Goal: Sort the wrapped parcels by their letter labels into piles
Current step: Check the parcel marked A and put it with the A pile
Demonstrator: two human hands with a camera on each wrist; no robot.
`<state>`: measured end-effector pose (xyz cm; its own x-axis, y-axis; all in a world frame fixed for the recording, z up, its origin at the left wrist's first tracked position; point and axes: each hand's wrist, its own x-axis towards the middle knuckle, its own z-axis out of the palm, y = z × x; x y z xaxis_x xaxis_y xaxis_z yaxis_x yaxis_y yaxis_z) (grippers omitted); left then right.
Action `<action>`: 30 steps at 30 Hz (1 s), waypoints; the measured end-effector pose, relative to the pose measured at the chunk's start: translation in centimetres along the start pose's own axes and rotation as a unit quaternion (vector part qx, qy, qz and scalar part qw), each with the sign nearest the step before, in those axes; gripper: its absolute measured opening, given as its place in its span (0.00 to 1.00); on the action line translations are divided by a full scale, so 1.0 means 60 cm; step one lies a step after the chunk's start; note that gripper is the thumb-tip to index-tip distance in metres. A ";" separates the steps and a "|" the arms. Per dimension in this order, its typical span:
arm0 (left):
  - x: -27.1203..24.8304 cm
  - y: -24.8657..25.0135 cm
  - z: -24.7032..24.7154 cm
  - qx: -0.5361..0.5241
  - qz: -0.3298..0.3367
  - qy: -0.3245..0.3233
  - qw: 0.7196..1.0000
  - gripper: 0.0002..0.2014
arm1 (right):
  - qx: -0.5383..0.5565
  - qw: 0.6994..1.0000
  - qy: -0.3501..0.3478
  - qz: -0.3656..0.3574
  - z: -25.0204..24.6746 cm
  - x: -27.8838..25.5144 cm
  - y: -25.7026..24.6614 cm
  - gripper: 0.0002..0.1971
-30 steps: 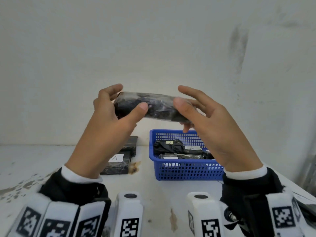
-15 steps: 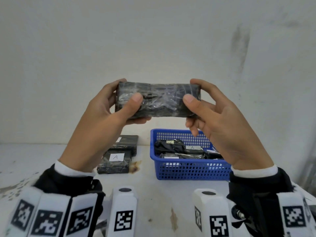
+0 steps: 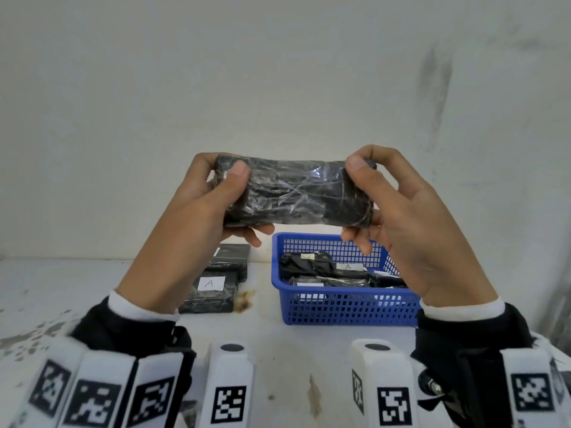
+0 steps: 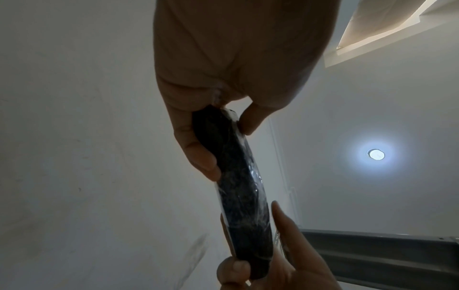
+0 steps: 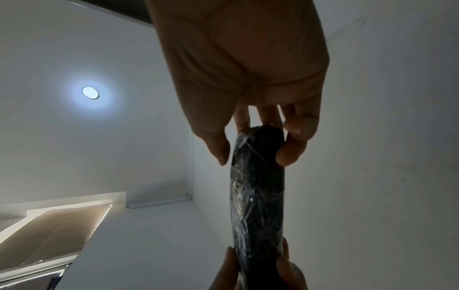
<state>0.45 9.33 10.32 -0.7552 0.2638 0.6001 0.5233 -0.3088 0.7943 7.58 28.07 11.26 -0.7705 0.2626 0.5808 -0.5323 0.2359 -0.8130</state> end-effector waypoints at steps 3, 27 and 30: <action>-0.004 0.000 0.004 0.020 -0.007 0.004 1.000 0.13 | -0.014 1.000 0.005 0.000 0.004 0.000 -0.002 0.09; -0.009 0.001 0.001 0.132 0.004 0.040 0.990 0.24 | -0.086 0.993 -0.002 -0.079 0.026 -0.005 0.013 0.37; -0.009 -0.002 0.006 0.124 0.006 0.032 0.992 0.21 | -0.059 0.995 0.008 -0.078 0.025 -0.004 0.012 0.31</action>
<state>0.94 9.53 9.95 -0.7677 0.1997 0.6089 0.6075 -0.0752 0.7907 6.86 26.76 10.47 -0.6757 0.2283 0.7009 -0.5997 0.3825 -0.7028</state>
